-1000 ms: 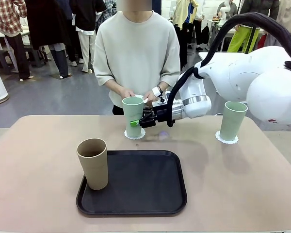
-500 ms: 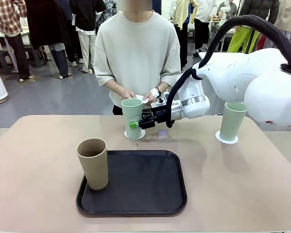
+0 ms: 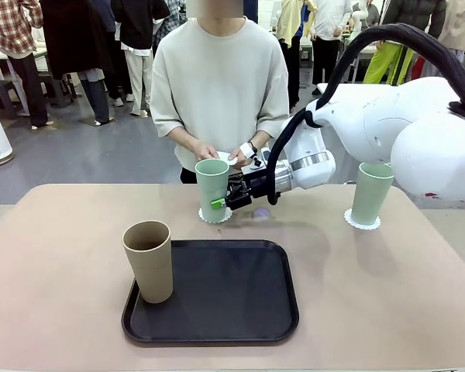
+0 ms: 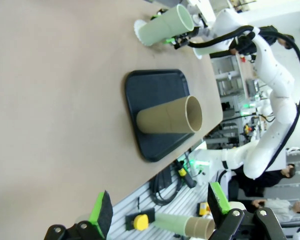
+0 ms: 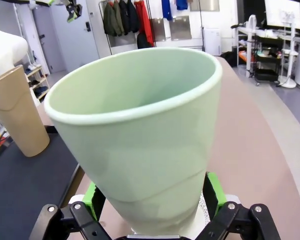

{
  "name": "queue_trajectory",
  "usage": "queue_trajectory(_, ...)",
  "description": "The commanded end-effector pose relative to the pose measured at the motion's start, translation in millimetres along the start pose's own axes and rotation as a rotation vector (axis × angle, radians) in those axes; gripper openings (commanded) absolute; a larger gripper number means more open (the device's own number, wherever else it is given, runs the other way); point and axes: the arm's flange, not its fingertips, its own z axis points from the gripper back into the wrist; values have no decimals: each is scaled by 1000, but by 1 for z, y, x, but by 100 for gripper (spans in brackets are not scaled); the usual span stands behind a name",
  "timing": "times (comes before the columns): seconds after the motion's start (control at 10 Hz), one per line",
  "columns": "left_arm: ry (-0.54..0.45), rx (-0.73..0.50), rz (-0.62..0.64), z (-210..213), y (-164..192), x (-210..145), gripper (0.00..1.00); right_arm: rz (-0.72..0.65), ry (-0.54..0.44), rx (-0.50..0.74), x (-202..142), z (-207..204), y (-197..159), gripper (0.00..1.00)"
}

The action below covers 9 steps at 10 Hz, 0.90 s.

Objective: Place coasters on the table and set cups on them.
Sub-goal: Take one Reusable plastic cup from the Flat Tray and place it on a coaster set by the human.

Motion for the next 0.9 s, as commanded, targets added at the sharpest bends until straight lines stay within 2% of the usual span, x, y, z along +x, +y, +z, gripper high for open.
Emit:
queue_trajectory(0.0, -9, -9, -7, 1, 0, 0, 100, -18, 46, 16, 9, 10, -2, 100)
queue_trajectory(0.8, -9, -9, -7, 1, 0, 0, 100, -27, 82, -92, 15, 58, 7, 100)
